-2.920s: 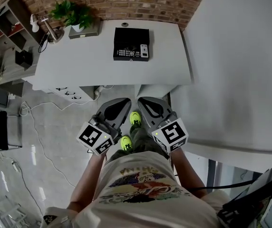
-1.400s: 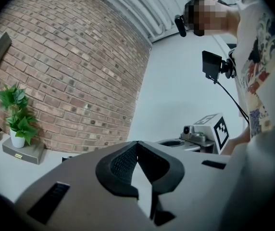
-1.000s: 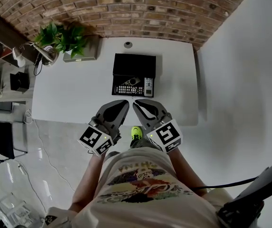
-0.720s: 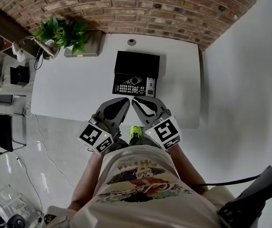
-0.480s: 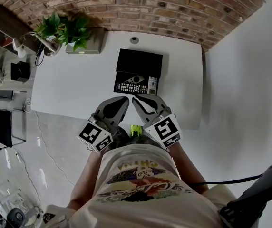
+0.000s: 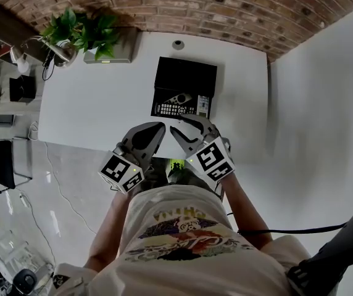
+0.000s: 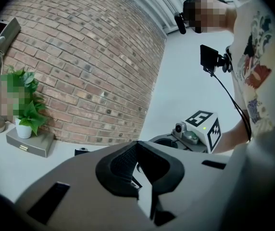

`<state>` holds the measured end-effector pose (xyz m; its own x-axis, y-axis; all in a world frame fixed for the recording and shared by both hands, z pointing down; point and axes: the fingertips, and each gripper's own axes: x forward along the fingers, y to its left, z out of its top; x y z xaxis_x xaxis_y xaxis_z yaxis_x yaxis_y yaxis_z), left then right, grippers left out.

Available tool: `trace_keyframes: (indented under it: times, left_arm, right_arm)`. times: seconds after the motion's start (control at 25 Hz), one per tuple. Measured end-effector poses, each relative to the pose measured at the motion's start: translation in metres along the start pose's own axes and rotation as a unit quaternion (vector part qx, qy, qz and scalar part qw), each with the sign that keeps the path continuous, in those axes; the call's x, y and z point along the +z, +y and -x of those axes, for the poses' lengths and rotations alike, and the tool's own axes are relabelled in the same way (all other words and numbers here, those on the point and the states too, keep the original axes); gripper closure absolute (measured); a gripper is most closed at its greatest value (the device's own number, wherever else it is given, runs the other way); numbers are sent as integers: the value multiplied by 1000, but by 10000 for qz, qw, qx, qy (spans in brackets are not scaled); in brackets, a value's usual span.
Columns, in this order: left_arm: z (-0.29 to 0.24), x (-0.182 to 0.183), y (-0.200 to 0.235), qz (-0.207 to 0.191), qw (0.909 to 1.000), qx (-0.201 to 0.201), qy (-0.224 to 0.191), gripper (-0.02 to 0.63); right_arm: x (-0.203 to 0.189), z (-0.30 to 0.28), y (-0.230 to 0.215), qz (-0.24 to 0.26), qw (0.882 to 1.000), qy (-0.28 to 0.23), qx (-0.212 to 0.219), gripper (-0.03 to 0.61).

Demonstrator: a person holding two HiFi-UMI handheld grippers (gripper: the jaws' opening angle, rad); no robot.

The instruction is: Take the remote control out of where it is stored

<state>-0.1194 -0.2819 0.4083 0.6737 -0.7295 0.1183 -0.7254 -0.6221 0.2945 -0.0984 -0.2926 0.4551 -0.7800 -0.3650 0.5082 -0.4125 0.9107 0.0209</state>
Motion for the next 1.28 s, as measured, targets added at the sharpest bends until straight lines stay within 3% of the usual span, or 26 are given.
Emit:
trace_keyframes:
  times: [0.44, 1.28]
  left_arm:
    - [-7, -19, 38, 52, 9999, -107, 122, 611]
    - [-26, -73, 95, 207, 9993, 225, 193, 611]
  right_arm:
    - [-23, -37, -12, 240, 9976, 656, 2, 430]
    - [-74, -104, -25, 109, 9937, 1079, 289, 409]
